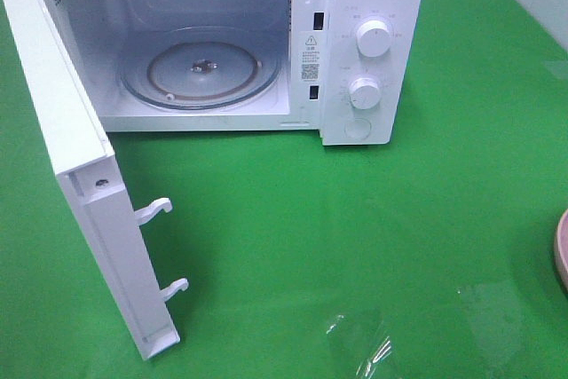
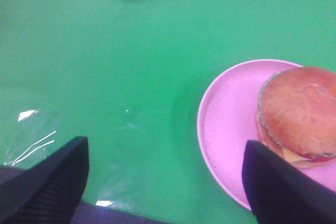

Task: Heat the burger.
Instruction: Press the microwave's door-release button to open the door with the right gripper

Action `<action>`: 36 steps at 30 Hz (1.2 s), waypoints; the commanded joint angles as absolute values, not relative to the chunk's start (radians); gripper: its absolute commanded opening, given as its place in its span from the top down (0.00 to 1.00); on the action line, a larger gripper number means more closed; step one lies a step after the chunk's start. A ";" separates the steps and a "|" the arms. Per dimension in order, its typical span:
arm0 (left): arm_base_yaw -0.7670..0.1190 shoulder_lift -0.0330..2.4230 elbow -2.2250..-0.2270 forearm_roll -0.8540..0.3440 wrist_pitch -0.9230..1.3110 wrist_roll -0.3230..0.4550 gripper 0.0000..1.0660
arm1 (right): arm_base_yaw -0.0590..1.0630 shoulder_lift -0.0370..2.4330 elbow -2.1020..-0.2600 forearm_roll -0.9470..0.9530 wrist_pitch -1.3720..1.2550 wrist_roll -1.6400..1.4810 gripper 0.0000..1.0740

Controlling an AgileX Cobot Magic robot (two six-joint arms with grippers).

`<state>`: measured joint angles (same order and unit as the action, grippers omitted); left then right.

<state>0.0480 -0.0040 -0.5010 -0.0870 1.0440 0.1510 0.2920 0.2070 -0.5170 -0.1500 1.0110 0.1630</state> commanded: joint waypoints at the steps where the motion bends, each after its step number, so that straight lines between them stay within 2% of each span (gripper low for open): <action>1: 0.049 -0.022 -0.499 -0.089 1.043 0.142 0.08 | 0.257 0.175 -0.515 -0.146 0.998 0.127 0.29; 3: 0.049 -0.022 -0.499 -0.089 1.043 0.142 0.08 | 0.175 0.080 -0.515 -0.144 0.998 0.124 0.29; 10: 0.049 -0.023 -0.499 -0.089 1.043 0.142 0.08 | 0.098 -0.030 -0.508 -0.120 1.004 0.115 0.29; 36: 0.049 -0.023 -0.499 -0.090 1.043 0.141 0.08 | 0.099 -0.030 -0.508 -0.085 1.004 0.111 0.29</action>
